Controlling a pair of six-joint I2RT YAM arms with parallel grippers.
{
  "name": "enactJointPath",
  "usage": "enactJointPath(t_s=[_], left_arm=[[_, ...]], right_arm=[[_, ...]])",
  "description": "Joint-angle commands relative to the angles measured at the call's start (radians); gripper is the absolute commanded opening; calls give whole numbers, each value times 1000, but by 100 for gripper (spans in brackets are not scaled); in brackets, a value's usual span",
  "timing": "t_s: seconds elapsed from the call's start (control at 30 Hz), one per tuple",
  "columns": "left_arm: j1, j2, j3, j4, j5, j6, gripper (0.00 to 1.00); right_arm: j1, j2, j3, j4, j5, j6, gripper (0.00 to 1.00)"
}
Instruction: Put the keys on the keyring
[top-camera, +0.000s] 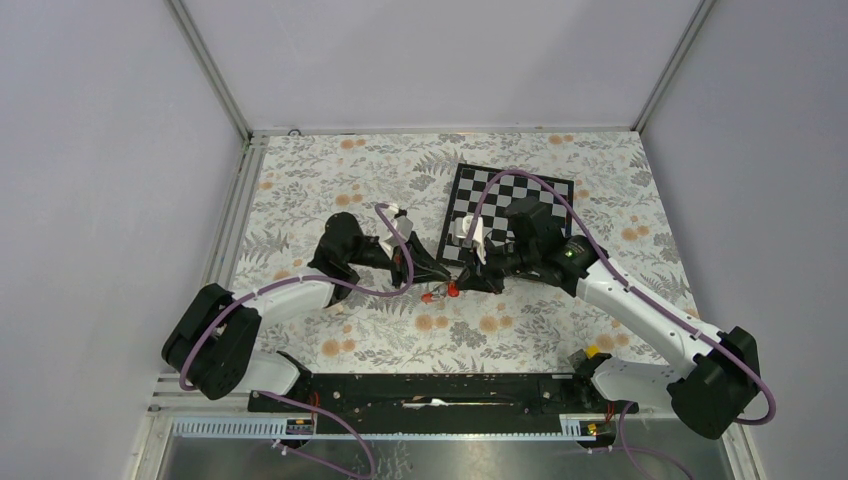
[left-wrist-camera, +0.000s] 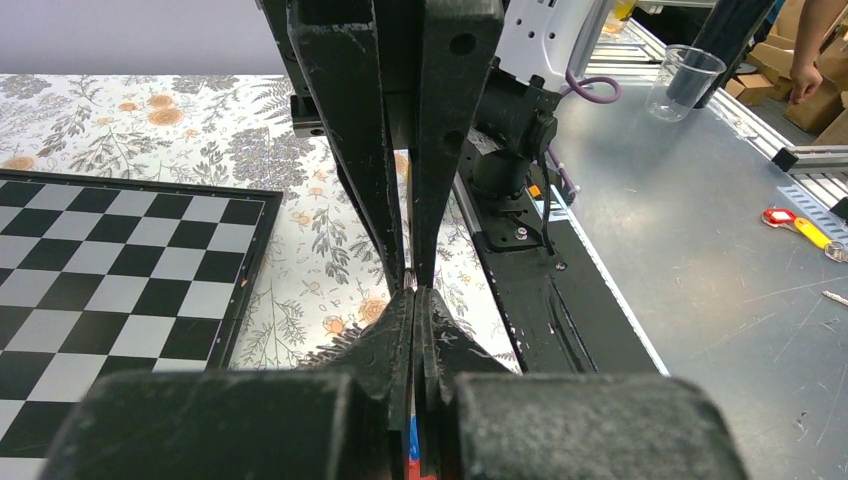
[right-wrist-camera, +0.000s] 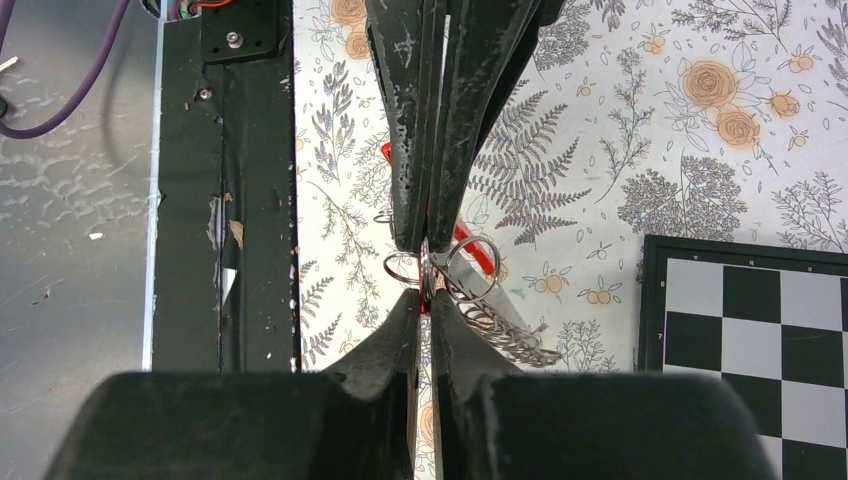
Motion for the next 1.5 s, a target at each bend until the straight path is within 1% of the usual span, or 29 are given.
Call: enactJointPath(t_s=[0.0, 0.07, 0.17, 0.33, 0.43, 0.6, 0.7, 0.93, 1.17, 1.23, 1.4, 1.47], left_arm=[[-2, -30, 2, 49, 12, 24, 0], [-2, -32, 3, 47, 12, 24, 0], [-2, -35, 5, 47, 14, 22, 0], [-2, -36, 9, 49, 12, 14, 0], [-2, -34, 9, 51, 13, 9, 0], [-2, -29, 10, 53, 13, 4, 0], [-2, -26, 9, 53, 12, 2, 0], [-2, -26, 6, 52, 9, 2, 0], [-5, -27, 3, 53, 9, 2, 0], [-5, -26, 2, 52, 11, 2, 0], [-7, -25, 1, 51, 9, 7, 0], [-7, -24, 2, 48, 7, 8, 0]], right_arm=[[-14, -22, 2, 36, -7, 9, 0], [-16, -23, 2, 35, -7, 11, 1], [-17, -28, -3, 35, -3, 10, 5], [-29, -48, -9, 34, 12, 9, 24], [-39, -68, -4, 34, 21, 11, 31], [-48, -77, 27, 11, 13, 3, 38], [-48, -67, 48, 4, -7, 4, 39], [-47, -29, 71, 10, -48, 20, 40], [-46, -2, 81, 16, -64, 28, 35], [-47, 1, 82, 14, -65, 28, 32], [-48, 0, 82, 15, -70, 29, 20], [-47, -4, 83, 12, -72, 29, 13]])
